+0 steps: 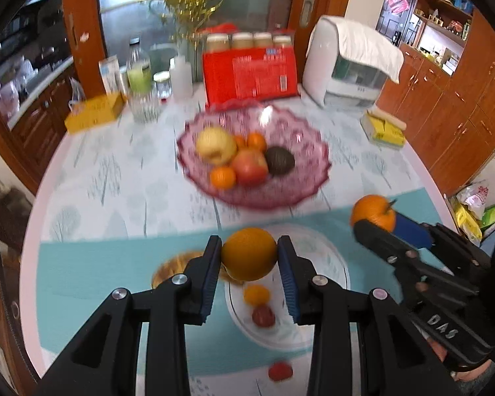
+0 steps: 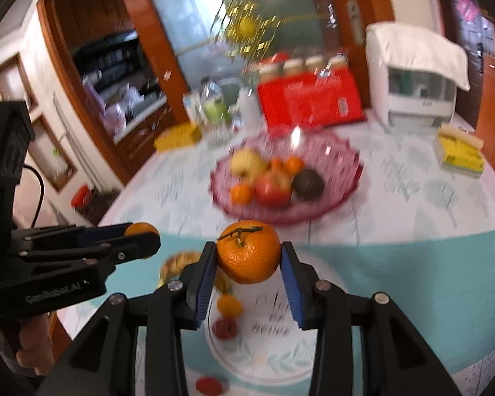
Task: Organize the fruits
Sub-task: 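Carry both held oranges into the pink bowl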
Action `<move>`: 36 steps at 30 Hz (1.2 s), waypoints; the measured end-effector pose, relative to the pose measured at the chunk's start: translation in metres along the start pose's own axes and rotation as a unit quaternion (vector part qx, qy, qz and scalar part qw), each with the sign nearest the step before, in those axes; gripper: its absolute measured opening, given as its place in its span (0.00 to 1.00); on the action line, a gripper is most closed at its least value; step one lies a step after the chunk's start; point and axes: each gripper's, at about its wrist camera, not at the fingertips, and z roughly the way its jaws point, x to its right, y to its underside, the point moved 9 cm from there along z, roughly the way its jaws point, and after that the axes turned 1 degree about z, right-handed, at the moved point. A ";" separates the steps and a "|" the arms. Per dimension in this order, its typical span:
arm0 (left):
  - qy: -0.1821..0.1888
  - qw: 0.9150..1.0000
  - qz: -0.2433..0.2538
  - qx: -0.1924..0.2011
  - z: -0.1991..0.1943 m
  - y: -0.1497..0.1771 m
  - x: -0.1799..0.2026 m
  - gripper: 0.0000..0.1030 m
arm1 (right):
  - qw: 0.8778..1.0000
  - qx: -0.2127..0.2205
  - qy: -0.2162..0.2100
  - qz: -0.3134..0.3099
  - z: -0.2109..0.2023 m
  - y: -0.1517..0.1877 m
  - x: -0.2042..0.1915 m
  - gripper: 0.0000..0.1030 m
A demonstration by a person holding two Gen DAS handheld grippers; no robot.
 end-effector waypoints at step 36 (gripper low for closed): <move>-0.041 0.999 0.003 -0.027 0.161 -0.129 -0.057 0.32 | 0.993 -0.072 0.088 0.015 0.169 -0.088 0.056 0.38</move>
